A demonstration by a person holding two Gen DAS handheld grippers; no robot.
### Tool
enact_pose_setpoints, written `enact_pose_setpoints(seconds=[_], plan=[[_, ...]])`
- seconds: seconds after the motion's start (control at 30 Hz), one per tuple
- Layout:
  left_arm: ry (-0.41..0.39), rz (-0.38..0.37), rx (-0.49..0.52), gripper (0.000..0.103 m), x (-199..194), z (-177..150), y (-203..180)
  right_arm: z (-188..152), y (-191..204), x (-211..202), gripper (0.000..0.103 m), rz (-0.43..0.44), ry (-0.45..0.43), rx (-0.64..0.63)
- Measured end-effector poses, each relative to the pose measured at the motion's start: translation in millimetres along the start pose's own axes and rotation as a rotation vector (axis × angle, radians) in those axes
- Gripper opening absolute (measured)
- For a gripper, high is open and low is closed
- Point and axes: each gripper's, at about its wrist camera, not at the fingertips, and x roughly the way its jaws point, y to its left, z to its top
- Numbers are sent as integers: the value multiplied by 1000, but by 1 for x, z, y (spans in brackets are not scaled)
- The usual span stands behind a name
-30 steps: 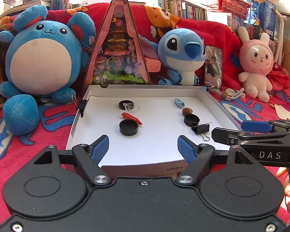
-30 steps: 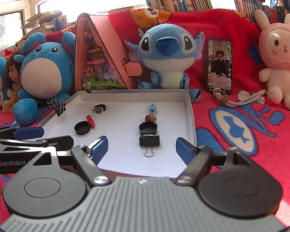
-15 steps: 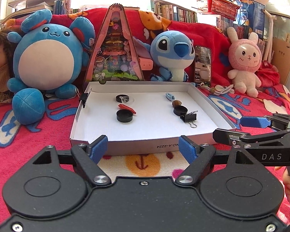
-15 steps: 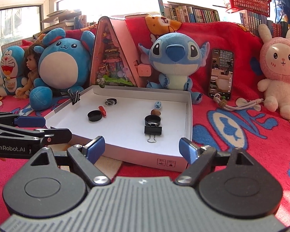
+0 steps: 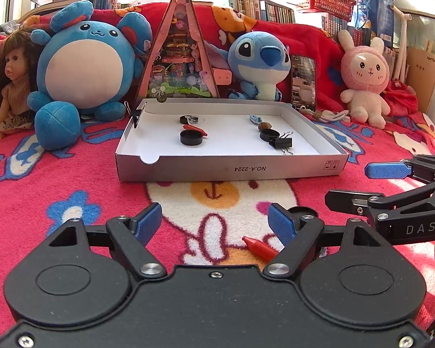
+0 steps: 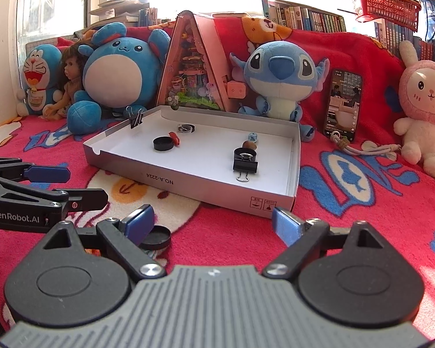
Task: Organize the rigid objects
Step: 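Open both tools to drop the cap and binder clip, then withdraw, then grasp the red crayon with the left tool while the right tool grasps the blue hair clip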
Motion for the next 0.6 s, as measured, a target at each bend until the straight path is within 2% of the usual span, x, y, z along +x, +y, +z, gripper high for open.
enact_pose_setpoints(seconds=[0.23,0.4,0.6], plan=[[30,-11,60,79,-10,-14,-9,-15,12,-7,93,7,25,-102],[30,-6,115,78,-12,-19,-18,-20,19,-9,93,54,48,-123],[37,21,109,78,-8,-20,-15,-24,28,-1,93,17,71,-160]])
